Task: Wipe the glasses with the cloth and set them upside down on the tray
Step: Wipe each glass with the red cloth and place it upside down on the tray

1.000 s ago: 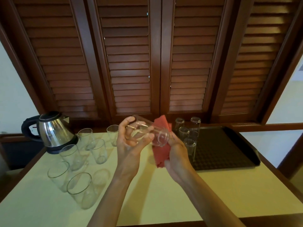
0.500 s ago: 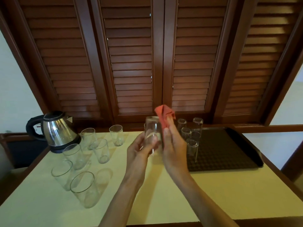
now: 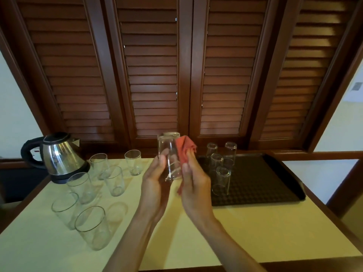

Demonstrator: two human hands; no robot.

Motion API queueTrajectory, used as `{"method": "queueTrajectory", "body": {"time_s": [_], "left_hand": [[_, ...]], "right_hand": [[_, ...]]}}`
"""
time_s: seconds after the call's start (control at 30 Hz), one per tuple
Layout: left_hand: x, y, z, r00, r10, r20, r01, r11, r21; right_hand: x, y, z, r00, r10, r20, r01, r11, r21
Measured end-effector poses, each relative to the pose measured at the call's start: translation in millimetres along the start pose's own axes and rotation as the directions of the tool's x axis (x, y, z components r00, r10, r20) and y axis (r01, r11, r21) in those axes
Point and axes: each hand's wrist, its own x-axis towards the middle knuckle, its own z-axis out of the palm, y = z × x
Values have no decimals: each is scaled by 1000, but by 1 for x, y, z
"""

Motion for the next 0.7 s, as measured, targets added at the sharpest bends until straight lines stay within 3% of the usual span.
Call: {"method": "queueTrajectory", "body": {"time_s": [0.07, 0.2, 0.37, 0.5, 0.63, 0.7], "left_hand": [[-8, -2, 8, 999, -10, 33, 9, 1000, 19], [4, 10, 4, 1000, 27, -13, -27, 1000, -12], [-7, 2, 9, 999, -3, 46, 3, 1000, -1], [1, 0, 0, 1000, -8, 22, 9, 999, -38], [-2, 0, 1, 999, -17, 27, 16, 1000, 27], [-4, -3, 4, 999, -46, 19, 46, 999, 20]], "right_hand": [[21, -7, -7, 998, 26, -56, -24, 999, 29], [-13, -1, 0, 987, -106, 118, 114, 992, -60], [16, -6, -8, 999, -25, -32, 25, 1000, 14], [-9, -4, 4, 971, -210, 118, 226, 962, -151], [9, -1, -3, 999, 16, -41, -13, 998, 65], [19, -10, -5, 999, 6, -33, -5, 999, 36]]}}
